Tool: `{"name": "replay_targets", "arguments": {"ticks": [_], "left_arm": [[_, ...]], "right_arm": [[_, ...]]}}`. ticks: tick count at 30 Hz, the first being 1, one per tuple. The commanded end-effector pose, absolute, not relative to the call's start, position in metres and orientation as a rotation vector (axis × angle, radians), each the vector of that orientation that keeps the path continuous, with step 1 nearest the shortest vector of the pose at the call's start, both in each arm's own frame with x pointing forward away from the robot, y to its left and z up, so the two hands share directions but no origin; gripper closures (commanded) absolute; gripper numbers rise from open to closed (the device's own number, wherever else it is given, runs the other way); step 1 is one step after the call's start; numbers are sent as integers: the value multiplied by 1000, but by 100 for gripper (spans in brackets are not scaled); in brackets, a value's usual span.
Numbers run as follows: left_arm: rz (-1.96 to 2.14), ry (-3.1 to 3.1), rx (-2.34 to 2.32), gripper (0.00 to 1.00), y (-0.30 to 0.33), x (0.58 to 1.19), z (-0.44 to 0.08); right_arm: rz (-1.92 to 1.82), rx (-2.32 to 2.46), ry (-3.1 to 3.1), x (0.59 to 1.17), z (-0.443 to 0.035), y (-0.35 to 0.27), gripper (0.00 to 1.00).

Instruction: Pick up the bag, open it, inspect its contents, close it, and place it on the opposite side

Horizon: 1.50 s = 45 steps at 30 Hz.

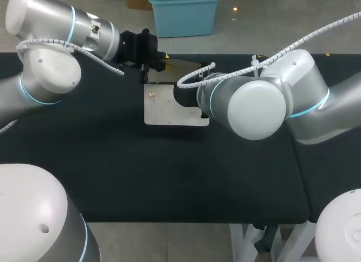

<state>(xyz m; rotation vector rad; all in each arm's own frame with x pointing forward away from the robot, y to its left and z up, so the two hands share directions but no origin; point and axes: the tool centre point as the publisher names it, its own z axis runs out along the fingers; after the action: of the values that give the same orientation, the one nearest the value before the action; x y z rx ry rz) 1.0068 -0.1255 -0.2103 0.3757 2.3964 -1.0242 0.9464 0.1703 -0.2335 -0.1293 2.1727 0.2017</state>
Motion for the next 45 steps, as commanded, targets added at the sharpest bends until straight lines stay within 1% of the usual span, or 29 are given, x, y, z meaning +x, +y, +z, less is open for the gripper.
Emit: {"name": "replay_targets", "arguments": {"ticks": [1, 19, 30, 37, 45], "left_arm": [[-1016, 2390, 364, 100, -124, 1000, -213], [-1045, 2353, 355, 100, -121, 991, -217], [-1030, 2325, 375, 100, -123, 992, -217], [-1028, 2286, 382, 100, -123, 993, -217], [-1046, 2257, 372, 100, -122, 996, -215]], "right_arm": [[278, -98, 1559, 955, -242, 170, 100], [209, -175, 1720, 991, -264, 170, 100], [150, -224, 1804, 998, -261, 167, 100], [135, -247, 1880, 998, -273, 169, 100], [111, -267, 1944, 1004, -276, 167, 100]]}}
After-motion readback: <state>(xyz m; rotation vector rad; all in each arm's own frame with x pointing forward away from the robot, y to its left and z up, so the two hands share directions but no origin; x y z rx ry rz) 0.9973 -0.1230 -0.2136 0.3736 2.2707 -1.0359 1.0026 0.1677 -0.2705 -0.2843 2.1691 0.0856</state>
